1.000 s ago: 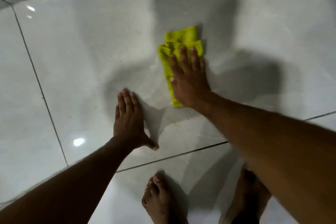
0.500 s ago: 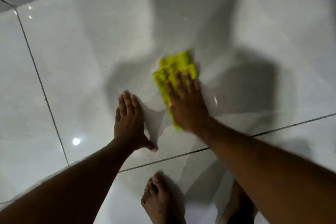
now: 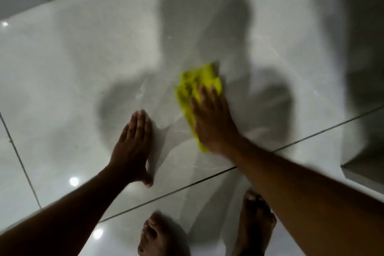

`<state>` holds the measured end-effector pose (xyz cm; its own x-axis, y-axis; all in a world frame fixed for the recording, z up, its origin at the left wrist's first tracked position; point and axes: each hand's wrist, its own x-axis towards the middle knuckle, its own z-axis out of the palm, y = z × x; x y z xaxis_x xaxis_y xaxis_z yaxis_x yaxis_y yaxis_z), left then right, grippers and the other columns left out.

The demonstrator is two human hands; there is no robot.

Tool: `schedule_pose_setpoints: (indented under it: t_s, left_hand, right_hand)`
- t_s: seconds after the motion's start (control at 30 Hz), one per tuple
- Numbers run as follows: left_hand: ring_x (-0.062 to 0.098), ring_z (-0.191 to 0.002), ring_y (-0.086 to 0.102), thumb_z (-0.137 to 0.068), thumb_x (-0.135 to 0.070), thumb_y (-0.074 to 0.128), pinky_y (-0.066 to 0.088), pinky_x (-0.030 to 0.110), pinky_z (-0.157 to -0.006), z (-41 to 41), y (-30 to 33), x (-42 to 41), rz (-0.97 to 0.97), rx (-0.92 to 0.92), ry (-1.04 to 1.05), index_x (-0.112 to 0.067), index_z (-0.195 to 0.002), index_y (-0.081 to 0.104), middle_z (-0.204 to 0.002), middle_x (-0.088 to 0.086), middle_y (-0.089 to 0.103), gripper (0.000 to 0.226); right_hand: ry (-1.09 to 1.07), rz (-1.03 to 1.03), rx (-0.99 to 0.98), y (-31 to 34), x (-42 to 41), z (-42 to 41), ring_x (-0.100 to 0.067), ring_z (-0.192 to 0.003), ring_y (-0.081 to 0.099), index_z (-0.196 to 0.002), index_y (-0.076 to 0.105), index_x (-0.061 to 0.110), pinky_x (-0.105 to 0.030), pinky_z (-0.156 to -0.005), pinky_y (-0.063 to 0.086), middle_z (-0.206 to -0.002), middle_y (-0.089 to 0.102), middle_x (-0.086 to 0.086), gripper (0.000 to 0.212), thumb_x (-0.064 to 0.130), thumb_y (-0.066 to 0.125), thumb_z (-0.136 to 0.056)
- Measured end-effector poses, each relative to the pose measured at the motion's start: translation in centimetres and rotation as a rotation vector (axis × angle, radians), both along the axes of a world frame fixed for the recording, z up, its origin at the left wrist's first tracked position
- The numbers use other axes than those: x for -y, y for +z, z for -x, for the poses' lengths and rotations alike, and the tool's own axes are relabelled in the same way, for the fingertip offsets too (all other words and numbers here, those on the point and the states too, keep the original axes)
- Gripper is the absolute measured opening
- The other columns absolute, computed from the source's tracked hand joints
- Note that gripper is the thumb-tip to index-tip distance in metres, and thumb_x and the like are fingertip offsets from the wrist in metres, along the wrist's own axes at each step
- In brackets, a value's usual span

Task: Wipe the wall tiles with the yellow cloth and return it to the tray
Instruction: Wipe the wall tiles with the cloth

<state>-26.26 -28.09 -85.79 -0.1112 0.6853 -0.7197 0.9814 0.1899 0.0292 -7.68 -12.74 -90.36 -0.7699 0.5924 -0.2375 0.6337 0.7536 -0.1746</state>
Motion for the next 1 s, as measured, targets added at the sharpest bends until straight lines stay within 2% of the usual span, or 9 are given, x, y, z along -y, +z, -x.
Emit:
schedule_pose_setpoints:
  t_s: [0.13,0.27,0.33,0.43,0.6,0.7,0.8,0.9,1.0]
  left_hand:
    - [0.043,-0.144,-0.019,-0.013,-0.078,0.076,0.005,0.049,-0.121,-0.3,0.4,-0.2,0.009,0.010,0.039,0.002,-0.144,-0.024,-0.153,0.028,-0.025,0.184]
    - [0.046,-0.143,-0.019,-0.009,-0.066,0.084,0.000,0.050,-0.120,-1.5,-0.1,-0.5,-0.017,0.006,0.095,0.007,-0.142,-0.025,-0.151,0.028,-0.029,0.187]
    - [0.045,-0.143,-0.020,-0.009,-0.066,0.084,-0.004,0.047,-0.118,-1.5,-0.2,-0.5,-0.011,0.016,0.097,0.007,-0.142,-0.026,-0.149,0.027,-0.032,0.187]
    - [0.042,-0.142,-0.024,-0.011,-0.072,0.081,-0.010,0.046,-0.117,-0.7,0.1,-0.1,-0.016,0.006,0.140,0.005,-0.142,-0.027,-0.147,0.026,-0.034,0.187]
    - [0.041,-0.144,-0.022,-0.016,-0.075,0.080,-0.005,0.050,-0.120,-0.1,0.6,2.7,-0.003,0.005,0.336,0.005,-0.144,-0.022,-0.155,0.029,-0.023,0.182]
    - [0.042,-0.144,-0.023,-0.017,-0.074,0.081,-0.006,0.050,-0.120,-0.2,0.2,3.0,-0.034,0.021,0.352,0.005,-0.145,-0.022,-0.155,0.029,-0.024,0.182]
    - [0.043,-0.144,-0.021,-0.016,-0.072,0.082,-0.007,0.049,-0.120,-0.2,-0.3,2.8,-0.050,0.013,0.349,0.004,-0.145,-0.020,-0.156,0.029,-0.022,0.182]
    - [0.040,-0.145,-0.019,-0.015,-0.075,0.079,-0.004,0.049,-0.120,0.2,-0.3,3.5,-0.056,0.005,0.340,0.003,-0.146,-0.019,-0.157,0.027,-0.019,0.181]
    - [0.037,-0.145,-0.022,-0.018,-0.076,0.079,-0.004,0.050,-0.120,0.4,-0.1,3.6,-0.067,0.028,0.344,0.000,-0.147,-0.022,-0.158,0.023,-0.023,0.180]
  right_hand:
    - [0.232,0.052,0.125,1.1,-2.6,-11.7,-0.041,-0.146,0.017,-0.152,0.021,0.025,-0.058,-0.110,0.028,-0.160,0.020,-0.017,0.062,0.040,0.035,-0.093]
    - [-0.100,-0.115,0.131,-0.7,-11.9,-8.8,-0.052,-0.141,0.022,-0.151,0.024,0.017,-0.063,-0.111,0.027,-0.155,0.024,-0.029,0.063,0.047,0.026,-0.095]
    - [-0.189,-0.083,0.065,-1.1,-9.0,-3.4,-0.051,-0.141,0.022,-0.150,0.029,0.018,-0.064,-0.111,0.024,-0.155,0.026,-0.027,0.067,0.046,0.033,-0.089]
    - [0.026,-0.004,-0.080,-0.7,3.6,0.0,-0.048,-0.142,0.023,-0.146,0.037,0.020,-0.062,-0.111,0.026,-0.155,0.030,-0.021,0.058,0.033,0.041,-0.090]
    - [0.326,0.096,0.017,1.2,8.9,-10.8,-0.036,-0.145,0.023,-0.149,0.028,0.029,-0.054,-0.111,0.030,-0.157,0.030,-0.013,0.063,0.041,0.044,-0.090]
    - [0.080,0.003,0.070,0.3,3.2,-9.5,-0.042,-0.144,0.023,-0.152,0.017,0.026,-0.058,-0.107,0.034,-0.157,0.027,-0.019,0.067,0.043,0.038,-0.090]
    - [-0.272,0.008,0.029,-0.3,3.9,0.0,-0.045,-0.145,0.015,-0.152,0.019,0.023,-0.061,-0.111,0.022,-0.159,0.018,-0.020,0.068,0.043,0.039,-0.090]
    - [0.089,0.054,-0.046,-0.4,10.1,2.4,-0.041,-0.147,0.015,-0.149,0.030,0.024,-0.058,-0.115,0.018,-0.160,0.021,-0.016,0.061,0.038,0.042,-0.092]
    - [0.503,0.083,-0.010,0.2,9.5,-6.4,-0.034,-0.148,0.012,-0.150,0.027,0.028,-0.053,-0.118,0.018,-0.161,0.019,-0.009,0.061,0.040,0.043,-0.093]
